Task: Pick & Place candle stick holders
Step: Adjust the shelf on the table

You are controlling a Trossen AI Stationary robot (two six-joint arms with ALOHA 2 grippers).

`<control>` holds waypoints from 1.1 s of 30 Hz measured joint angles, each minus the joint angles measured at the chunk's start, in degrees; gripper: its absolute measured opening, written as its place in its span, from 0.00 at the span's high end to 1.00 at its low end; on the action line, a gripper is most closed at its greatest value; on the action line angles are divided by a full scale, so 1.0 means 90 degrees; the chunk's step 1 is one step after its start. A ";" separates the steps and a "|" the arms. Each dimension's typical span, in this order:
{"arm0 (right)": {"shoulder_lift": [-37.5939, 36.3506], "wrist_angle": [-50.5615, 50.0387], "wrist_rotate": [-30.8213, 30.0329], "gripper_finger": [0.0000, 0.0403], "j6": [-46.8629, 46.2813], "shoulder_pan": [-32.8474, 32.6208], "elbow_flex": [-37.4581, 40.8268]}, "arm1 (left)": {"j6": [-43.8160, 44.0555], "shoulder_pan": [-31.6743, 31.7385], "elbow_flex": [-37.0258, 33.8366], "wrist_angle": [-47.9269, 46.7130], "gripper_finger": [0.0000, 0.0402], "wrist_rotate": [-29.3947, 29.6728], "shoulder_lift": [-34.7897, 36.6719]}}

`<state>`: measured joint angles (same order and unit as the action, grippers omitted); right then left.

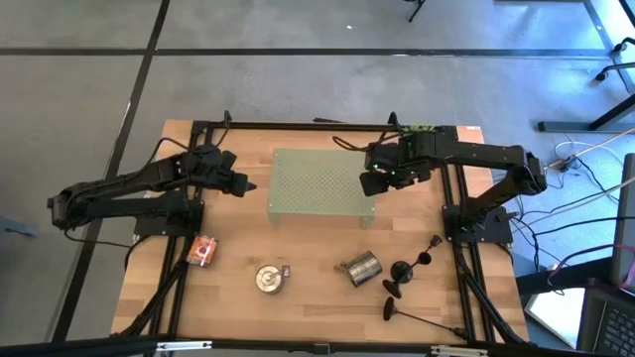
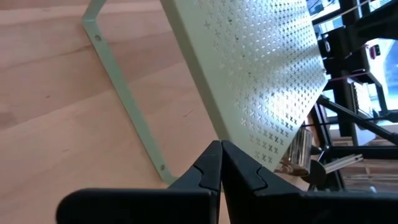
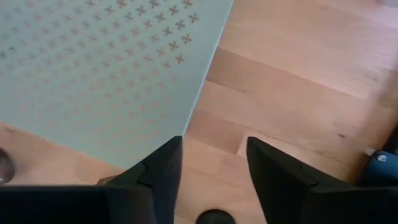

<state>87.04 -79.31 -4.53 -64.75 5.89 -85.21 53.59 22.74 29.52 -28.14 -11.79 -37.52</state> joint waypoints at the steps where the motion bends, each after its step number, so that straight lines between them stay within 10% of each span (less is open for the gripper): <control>1: 0.0026 -0.0041 -0.0017 0.59 -0.0037 0.0000 0.0001 | -0.0029 0.0000 0.0000 -0.0004 0.99 0.0000 -0.0002; 12: 0.0115 -0.0130 -0.0276 0.96 -0.0119 0.0000 0.0392 | -0.0045 -0.0002 0.0000 -0.0049 0.99 0.0007 0.0012; 33: 0.0130 0.1272 -0.0195 0.99 -0.0328 0.0136 0.1423 | -0.0312 0.0047 0.0000 0.0017 0.99 0.0204 -0.0812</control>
<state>88.20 -67.87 -6.29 -67.70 7.11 -72.40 50.78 23.16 29.52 -27.99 -9.96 -44.83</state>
